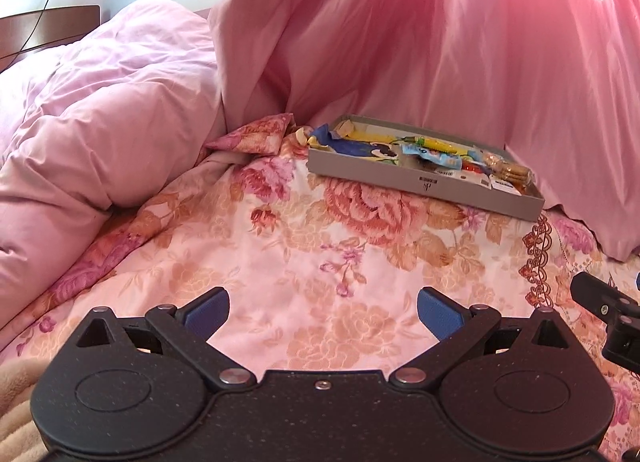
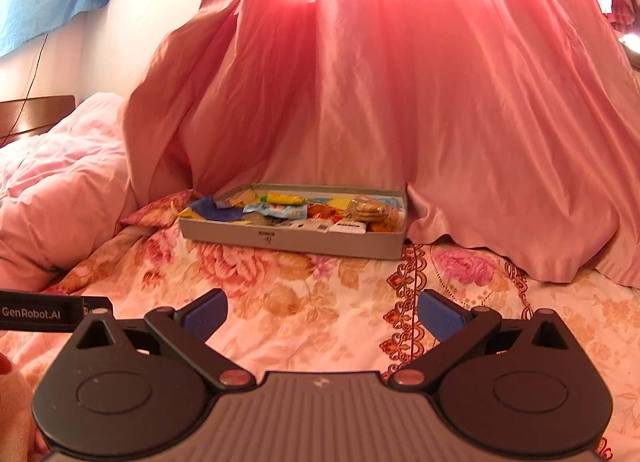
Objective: Organize snacks
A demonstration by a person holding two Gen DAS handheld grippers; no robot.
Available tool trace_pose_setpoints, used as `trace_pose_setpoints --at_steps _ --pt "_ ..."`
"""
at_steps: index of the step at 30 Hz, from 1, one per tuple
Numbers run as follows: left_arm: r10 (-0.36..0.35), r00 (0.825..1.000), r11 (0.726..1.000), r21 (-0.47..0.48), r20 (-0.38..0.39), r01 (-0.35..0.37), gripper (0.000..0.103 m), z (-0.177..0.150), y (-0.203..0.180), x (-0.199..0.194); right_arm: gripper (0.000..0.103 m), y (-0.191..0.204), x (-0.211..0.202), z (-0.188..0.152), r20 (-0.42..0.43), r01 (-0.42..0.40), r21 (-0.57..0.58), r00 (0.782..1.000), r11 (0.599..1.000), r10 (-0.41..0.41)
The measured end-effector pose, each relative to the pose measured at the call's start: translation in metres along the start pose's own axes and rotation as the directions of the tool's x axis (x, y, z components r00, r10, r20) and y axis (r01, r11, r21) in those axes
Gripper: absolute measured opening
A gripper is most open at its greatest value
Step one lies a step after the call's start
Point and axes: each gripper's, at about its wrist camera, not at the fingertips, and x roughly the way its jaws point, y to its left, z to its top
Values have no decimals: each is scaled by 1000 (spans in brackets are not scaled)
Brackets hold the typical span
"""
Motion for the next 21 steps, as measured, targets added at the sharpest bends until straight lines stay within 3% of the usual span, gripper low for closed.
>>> trace_pose_setpoints --at_steps 21 --pt "30 999 998 63 -25 -29 100 -8 -2 0 103 -1 -3 -13 -45 21 14 999 1000 -21"
